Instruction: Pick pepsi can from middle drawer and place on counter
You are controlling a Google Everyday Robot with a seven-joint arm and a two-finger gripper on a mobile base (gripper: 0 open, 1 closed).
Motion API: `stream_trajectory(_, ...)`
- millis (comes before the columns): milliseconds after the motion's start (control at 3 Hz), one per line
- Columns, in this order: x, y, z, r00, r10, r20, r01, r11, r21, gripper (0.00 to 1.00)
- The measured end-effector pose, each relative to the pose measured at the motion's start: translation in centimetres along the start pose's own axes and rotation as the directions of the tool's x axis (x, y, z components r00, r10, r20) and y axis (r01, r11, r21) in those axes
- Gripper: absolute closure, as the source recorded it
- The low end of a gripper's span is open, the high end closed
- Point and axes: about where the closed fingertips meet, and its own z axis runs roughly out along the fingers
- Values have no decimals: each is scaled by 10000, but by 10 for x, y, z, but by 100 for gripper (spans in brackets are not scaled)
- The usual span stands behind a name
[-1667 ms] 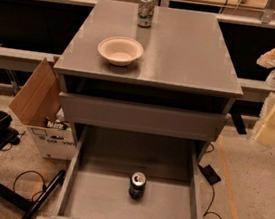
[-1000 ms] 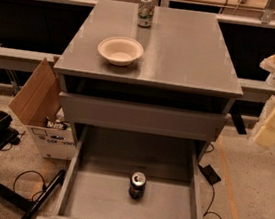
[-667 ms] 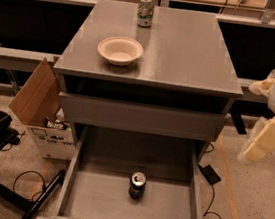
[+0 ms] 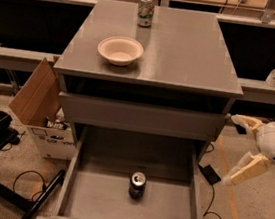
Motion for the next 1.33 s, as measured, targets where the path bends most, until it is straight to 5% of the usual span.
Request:
stream_trajectory(667,-1,-1,9,9997,-223,-22,223,9997,100,0)
stream_trajectory(1333,59,11,124,9968,356,719,-376,9989,267,0)
